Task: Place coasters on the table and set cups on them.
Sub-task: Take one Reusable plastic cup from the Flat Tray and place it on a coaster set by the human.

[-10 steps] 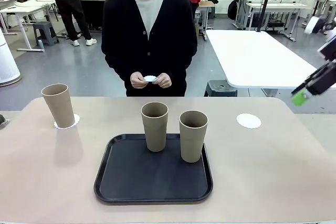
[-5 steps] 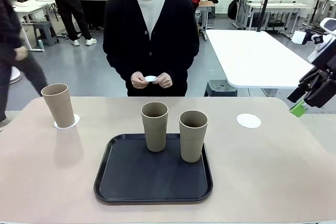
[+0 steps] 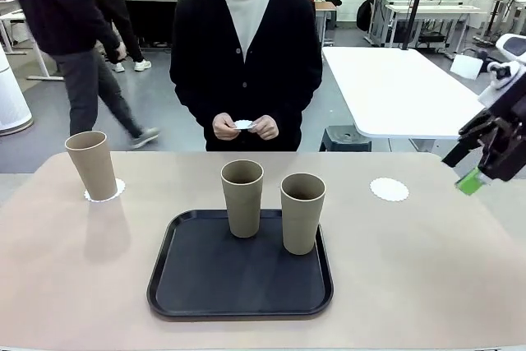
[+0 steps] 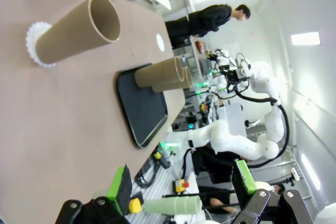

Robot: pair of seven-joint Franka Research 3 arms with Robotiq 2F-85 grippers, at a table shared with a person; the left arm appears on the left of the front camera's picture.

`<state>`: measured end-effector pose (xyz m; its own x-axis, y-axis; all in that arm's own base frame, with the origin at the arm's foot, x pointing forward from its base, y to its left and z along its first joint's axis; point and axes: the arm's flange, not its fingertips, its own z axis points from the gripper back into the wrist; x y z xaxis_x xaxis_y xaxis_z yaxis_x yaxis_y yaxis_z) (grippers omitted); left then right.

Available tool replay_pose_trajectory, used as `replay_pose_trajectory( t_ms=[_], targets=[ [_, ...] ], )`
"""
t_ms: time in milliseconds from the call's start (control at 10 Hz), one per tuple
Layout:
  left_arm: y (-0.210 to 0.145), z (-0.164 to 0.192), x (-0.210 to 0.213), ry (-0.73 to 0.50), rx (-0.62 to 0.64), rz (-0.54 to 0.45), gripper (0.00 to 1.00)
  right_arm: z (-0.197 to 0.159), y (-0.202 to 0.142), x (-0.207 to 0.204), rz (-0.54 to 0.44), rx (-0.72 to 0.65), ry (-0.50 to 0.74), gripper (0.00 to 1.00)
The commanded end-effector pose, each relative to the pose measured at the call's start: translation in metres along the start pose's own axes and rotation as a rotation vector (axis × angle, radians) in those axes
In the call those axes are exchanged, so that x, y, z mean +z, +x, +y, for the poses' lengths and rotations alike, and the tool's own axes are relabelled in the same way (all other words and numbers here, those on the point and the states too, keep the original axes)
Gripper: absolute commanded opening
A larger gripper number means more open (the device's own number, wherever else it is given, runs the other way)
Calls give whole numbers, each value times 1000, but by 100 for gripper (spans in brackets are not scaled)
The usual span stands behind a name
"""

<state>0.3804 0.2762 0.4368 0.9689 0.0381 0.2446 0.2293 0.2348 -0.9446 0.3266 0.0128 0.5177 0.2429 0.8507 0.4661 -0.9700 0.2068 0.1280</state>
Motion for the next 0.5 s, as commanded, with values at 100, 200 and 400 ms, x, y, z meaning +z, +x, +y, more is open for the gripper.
replay_pose_trajectory(
  t_ms=[100, 200, 400],
  targets=[
    [0, -3, 1, -7, 4, -4, 100, -15, -24, -60, -321, 339, 55, 100],
    [0, -3, 1, -7, 4, -4, 100, -26, -29, -67, -490, 333, 111, 100],
    [0, -3, 1, -7, 4, -4, 100, -48, -43, -85, -674, 252, 93, 100]
  ],
)
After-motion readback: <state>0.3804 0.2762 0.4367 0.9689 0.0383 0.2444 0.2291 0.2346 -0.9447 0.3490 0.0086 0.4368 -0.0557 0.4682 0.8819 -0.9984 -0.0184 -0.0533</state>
